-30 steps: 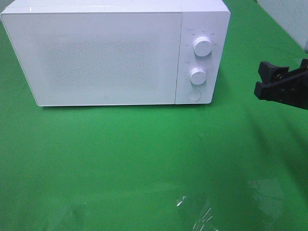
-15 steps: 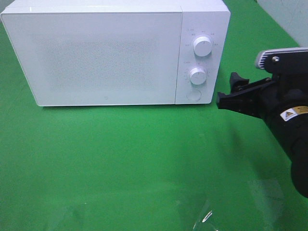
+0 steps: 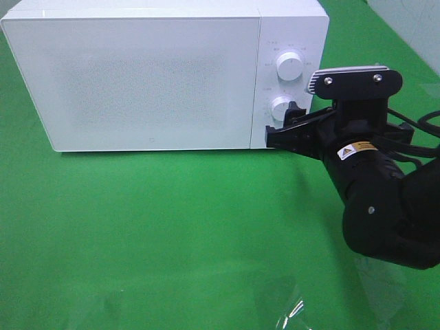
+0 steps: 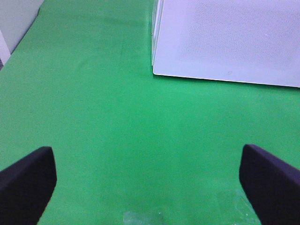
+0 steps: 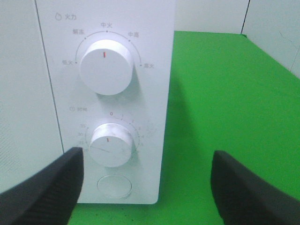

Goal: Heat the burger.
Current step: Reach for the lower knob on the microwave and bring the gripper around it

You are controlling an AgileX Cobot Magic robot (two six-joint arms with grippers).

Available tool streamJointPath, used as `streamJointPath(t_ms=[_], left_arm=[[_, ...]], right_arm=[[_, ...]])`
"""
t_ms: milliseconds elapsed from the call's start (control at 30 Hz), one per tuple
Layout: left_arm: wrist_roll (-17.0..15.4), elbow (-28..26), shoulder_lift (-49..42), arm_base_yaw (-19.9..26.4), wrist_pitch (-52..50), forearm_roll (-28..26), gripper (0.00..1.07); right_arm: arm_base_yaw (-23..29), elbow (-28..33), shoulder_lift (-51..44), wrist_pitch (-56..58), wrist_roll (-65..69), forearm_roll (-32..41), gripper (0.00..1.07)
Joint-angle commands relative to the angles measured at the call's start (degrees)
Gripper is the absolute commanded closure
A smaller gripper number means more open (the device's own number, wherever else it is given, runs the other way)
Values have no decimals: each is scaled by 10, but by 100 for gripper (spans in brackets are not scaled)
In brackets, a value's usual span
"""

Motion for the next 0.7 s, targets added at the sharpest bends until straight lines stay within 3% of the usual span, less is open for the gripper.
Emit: streamJointPath(t_ms=[33, 700], left_arm=[[-1, 2, -10, 1, -4, -3, 8], [-1, 2, -10, 1, -4, -3, 8]], right_arm=[[2, -22, 21, -26, -9, 0, 34], [-49, -121, 119, 5, 30, -51, 34]])
